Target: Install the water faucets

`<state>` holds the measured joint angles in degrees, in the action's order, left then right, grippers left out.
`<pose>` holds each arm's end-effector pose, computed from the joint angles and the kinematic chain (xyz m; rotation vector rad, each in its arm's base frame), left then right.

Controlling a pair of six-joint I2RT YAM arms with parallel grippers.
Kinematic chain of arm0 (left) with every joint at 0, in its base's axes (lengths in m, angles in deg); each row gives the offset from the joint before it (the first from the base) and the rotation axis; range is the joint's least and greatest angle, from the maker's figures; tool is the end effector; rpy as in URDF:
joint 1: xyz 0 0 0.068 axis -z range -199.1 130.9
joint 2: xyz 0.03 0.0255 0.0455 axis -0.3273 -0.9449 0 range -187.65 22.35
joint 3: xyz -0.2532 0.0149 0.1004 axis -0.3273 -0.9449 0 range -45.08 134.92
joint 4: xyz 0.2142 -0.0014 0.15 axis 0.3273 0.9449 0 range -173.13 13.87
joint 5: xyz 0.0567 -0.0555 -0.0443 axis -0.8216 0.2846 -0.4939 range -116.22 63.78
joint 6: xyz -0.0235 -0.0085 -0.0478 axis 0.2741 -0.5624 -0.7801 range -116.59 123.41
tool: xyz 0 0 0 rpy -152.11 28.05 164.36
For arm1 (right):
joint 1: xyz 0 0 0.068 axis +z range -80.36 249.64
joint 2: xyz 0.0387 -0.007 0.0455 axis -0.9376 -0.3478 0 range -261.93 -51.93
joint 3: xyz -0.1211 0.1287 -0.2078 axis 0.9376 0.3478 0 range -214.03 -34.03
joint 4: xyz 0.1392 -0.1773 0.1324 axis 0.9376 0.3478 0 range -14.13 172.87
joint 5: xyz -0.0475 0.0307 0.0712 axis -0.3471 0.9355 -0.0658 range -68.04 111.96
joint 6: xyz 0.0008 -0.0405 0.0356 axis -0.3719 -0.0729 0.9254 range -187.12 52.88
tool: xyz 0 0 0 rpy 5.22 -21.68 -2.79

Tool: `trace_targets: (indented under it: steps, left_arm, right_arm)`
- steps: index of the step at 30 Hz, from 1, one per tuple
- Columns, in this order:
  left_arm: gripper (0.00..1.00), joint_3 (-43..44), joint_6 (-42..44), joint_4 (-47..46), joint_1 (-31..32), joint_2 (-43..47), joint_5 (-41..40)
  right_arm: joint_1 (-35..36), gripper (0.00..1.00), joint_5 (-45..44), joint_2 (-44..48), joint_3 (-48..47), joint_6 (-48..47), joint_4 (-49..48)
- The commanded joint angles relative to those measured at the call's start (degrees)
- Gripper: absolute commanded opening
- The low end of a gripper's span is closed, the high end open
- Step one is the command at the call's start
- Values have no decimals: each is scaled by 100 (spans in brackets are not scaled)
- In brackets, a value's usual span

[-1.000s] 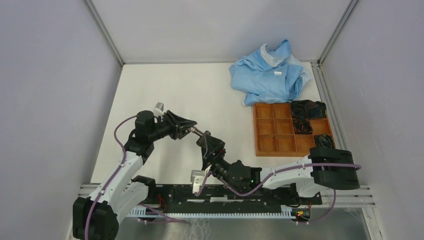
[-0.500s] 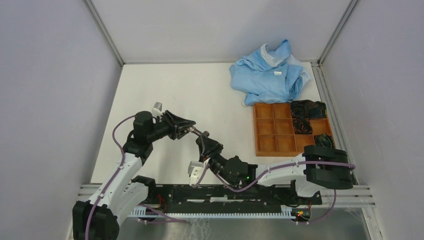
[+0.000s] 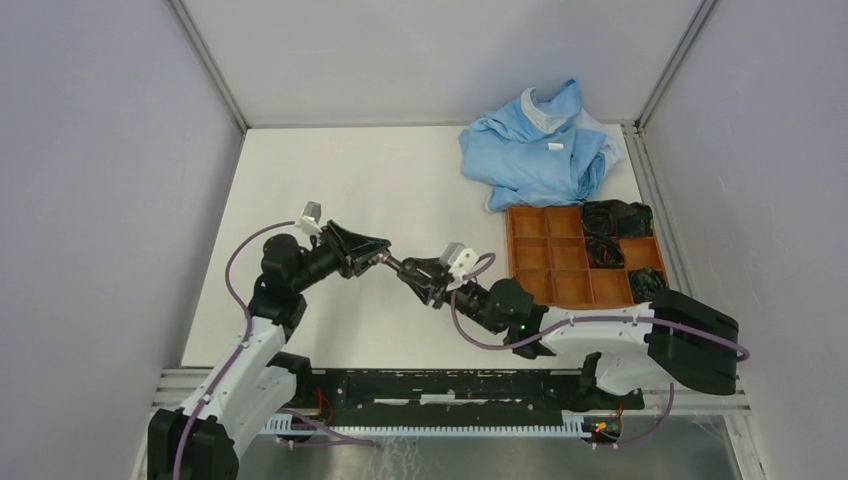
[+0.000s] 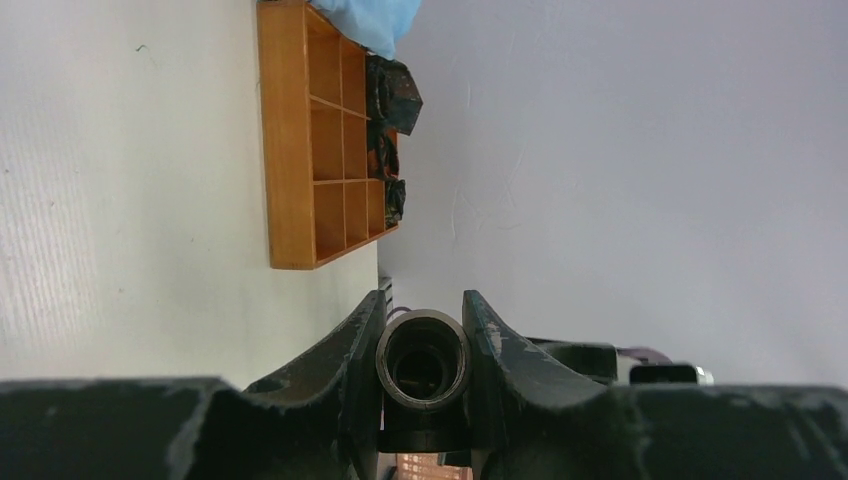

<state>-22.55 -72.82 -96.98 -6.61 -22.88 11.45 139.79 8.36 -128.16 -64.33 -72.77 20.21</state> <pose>0.1752 -0.0611 0.2460 -0.5427 1.9453 -1.6334 0.1022 0.2584 0.2540 -0.7213 1.2575 0.7636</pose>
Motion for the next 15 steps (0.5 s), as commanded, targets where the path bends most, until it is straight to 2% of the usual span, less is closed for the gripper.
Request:
trace_targets:
  steps: [1, 6, 10, 15]
  left_arm:
    - [2, -80, -209, -783, 26, 76, 385]
    - [2, -64, -43, -796, 30, 120, 390]
    - [2, -57, 10, -883, 26, 155, 394]
    - [2, -108, -29, -927, 25, 311, 281]
  right_arm:
    - [-488, 6, 1131, 112, 106, 3057, -1324]
    - [-1194, 7, 2156, -294, 288, 5834, -2165]
    - [-1618, 12, 2702, -1079, 437, 7824, -3802]
    - [-1778, 54, 2993, -1811, 393, 9214, -4594]
